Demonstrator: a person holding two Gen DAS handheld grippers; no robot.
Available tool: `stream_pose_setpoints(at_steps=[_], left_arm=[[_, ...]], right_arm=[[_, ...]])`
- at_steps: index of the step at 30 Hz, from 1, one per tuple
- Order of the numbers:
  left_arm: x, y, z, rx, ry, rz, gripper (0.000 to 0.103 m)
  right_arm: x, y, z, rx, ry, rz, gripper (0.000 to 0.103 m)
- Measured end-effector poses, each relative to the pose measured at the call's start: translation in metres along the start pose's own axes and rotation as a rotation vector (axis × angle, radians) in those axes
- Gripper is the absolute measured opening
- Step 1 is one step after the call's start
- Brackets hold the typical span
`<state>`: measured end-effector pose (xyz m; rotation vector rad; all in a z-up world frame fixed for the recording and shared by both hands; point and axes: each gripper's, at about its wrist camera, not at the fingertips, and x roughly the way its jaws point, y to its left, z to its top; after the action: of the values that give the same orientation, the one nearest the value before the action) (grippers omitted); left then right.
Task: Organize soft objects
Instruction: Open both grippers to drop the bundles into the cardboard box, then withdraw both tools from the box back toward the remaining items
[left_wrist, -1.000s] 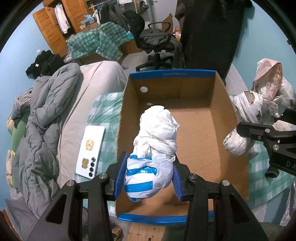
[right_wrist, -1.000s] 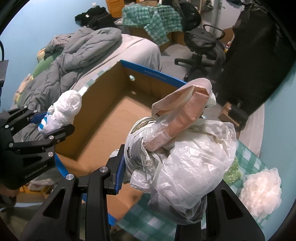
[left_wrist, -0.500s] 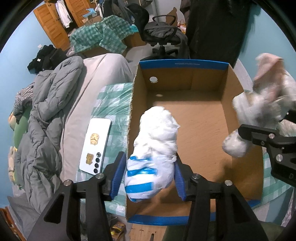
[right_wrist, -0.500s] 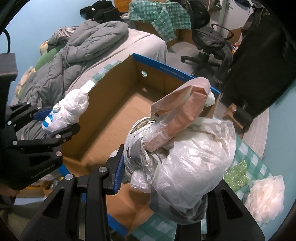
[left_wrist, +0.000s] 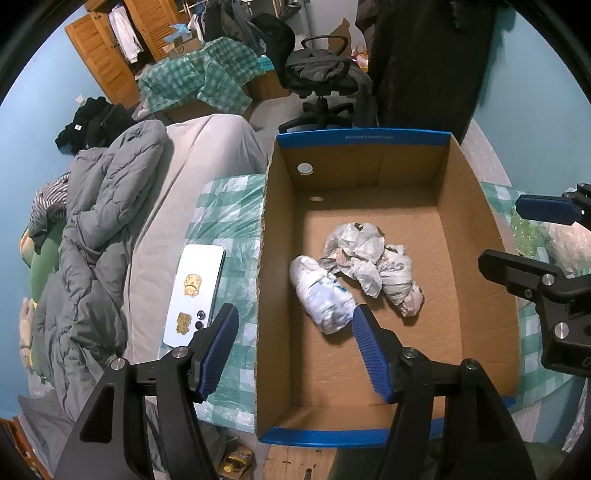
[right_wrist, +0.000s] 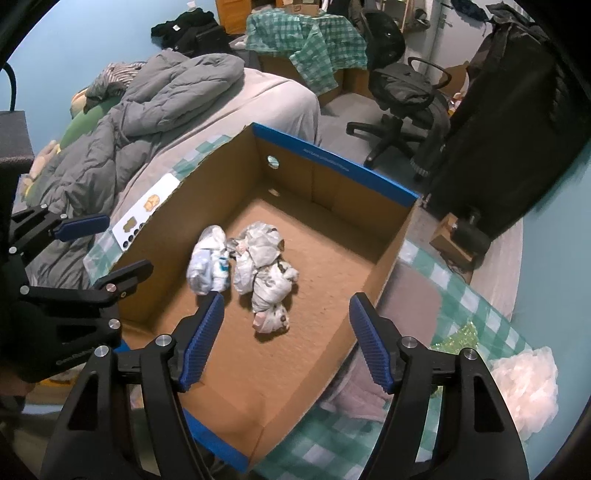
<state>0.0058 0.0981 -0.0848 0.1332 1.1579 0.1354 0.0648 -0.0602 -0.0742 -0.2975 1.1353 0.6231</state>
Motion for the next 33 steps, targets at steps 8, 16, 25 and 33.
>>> stream_pose_setpoints(at_steps=[8,16,25,33], left_arm=[[-0.01,-0.009,-0.001,0.008,-0.008,-0.008,0.066],[-0.018,-0.022,0.0,0.018,-0.009,-0.022,0.066],[-0.028,-0.045,-0.002,0.049,-0.013,-0.037,0.066],[-0.037,-0.07,-0.001,0.096,-0.023,-0.053,0.066]], right_arm=[[-0.011,-0.01,-0.006,0.025,-0.003,-0.006,0.071],[-0.022,-0.024,-0.018,0.06,-0.009,-0.012,0.071],[-0.035,-0.043,-0.038,0.112,-0.009,-0.024,0.071],[-0.044,-0.065,-0.061,0.157,0.0,-0.045,0.071]])
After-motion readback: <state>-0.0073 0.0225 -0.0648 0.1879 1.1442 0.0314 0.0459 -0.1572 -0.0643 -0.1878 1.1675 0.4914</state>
